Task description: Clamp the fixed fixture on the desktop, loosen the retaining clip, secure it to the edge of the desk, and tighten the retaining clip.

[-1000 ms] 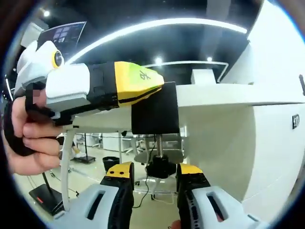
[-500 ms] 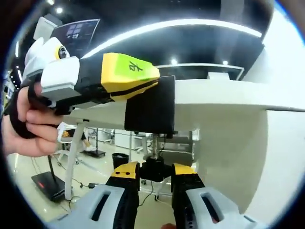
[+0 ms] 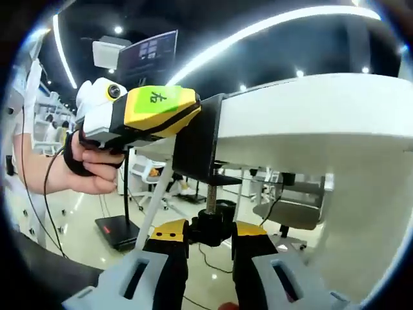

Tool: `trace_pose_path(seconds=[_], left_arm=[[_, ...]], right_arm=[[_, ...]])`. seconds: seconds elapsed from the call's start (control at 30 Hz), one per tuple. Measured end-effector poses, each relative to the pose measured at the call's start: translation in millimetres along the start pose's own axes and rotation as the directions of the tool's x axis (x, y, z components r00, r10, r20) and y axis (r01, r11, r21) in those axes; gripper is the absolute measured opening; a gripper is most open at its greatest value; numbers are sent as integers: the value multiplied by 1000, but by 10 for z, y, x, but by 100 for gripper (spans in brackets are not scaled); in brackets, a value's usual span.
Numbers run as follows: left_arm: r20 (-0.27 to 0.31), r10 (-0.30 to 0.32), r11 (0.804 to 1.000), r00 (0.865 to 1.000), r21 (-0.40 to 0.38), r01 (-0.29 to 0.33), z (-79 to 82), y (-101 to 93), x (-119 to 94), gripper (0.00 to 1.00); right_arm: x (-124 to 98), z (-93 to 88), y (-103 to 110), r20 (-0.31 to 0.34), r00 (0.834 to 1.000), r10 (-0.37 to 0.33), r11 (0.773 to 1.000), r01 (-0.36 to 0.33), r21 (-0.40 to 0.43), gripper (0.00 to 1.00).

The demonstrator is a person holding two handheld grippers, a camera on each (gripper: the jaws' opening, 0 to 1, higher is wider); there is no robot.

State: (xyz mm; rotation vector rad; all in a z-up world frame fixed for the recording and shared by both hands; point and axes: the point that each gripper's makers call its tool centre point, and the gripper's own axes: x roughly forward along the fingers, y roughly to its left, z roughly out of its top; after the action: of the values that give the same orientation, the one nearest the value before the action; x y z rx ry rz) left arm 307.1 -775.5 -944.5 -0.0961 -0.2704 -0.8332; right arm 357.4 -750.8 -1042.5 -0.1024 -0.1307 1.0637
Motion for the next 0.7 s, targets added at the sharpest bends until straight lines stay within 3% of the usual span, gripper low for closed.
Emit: trace_pose_path(seconds=[0.1, 0.2, 0.3, 0.37, 0.43, 0.47, 0.57, 0.63, 0.7], left_arm=[[-2, 2, 1000, 1000, 10, -2, -2, 0, 9, 2], [-9, -2, 1000, 1000, 18, 2, 1, -2, 10, 2], [-16, -2, 1000, 1000, 26, 3, 0, -6, 10, 2], [-14, 1, 1000, 1000, 29, -1, 0, -5, 6, 2], [-13, 6, 1000, 1000, 30, -6, -1, -2, -3, 2], [-14, 7, 1000, 1000, 31, -6, 0, -2, -6, 2], [-16, 11, 1000, 1000, 18, -11, 26, 7, 0, 2], [-2, 14, 1000, 1000, 16, -14, 82, 6, 7, 2], [3, 20, 999, 1000, 25, -20, 114, 9, 4, 2]], right_arm=[[-39, -69, -37, -18, 997, -76, 996, 77, 41, 27], [-155, -180, -63, -20, 969, -248, 958, 248, 140, 36], [-304, -323, 36, -41, 913, -407, 911, 408, 64, 37], [-357, -323, 164, -40, 874, -484, 871, 486, 75, 37], [-378, -196, 219, -6, 842, -540, 837, 538, 100, 37], [-382, -137, 235, -7, 831, -556, 829, 554, 73, 37], [-346, 33, 220, 10, 807, -590, 807, 590, 2, 37], [-303, 148, 203, 44, 796, -604, 797, 604, 23, 37], [-252, 155, 172, 33, 791, -611, 792, 610, 30, 34]])
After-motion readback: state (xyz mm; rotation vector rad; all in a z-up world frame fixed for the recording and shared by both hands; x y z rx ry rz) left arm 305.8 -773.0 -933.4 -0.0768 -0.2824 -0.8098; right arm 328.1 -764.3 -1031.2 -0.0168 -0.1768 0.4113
